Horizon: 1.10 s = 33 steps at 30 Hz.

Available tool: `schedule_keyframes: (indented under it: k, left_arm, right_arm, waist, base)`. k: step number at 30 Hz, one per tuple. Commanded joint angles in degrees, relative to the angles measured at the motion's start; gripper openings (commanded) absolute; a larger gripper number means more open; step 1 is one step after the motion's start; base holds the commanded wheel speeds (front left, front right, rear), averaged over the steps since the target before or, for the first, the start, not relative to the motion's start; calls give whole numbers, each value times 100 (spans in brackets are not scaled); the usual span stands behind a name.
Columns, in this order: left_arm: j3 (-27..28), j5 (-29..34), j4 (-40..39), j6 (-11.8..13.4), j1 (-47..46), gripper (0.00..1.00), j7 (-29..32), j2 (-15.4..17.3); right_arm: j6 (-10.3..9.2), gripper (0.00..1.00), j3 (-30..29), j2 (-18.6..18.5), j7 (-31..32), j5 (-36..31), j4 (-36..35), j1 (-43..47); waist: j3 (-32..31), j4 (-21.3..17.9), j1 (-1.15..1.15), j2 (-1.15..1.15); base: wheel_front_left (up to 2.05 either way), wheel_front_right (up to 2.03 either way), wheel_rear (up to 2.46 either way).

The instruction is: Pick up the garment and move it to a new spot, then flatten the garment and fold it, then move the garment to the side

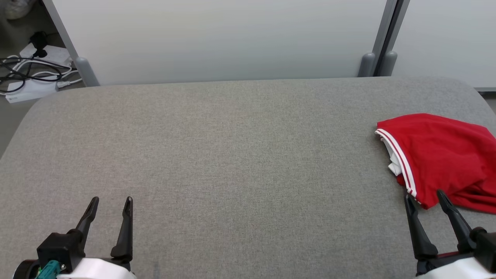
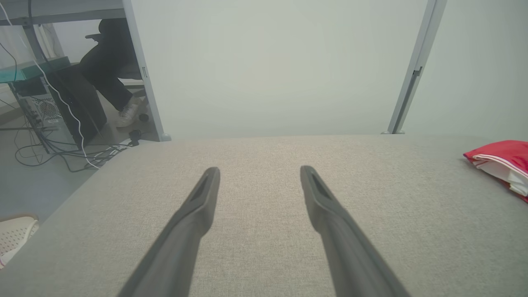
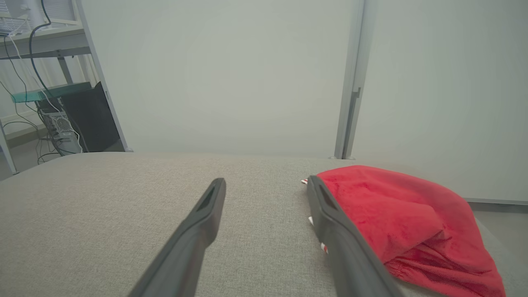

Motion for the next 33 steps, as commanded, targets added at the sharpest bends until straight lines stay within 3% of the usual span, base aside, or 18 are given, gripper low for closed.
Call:
schedule_keyframes:
  k: [1, 33]
  left_arm:
    - [249, -38, -63, -44, -182, 100, -73, 148]
    - [275, -77, 95, -145, -77, 100, -223, 107]
  right_arm:
    - [-1, 100, 50, -61, 24, -77, -208, -40]
    - [-1, 100, -450, 330, 259, -101, -629, 389]
  waist:
    - [-48, 16, 0, 0]
    - [-71, 55, 0, 0]
  base:
    - [0, 0, 0]
    - [0, 0, 0]
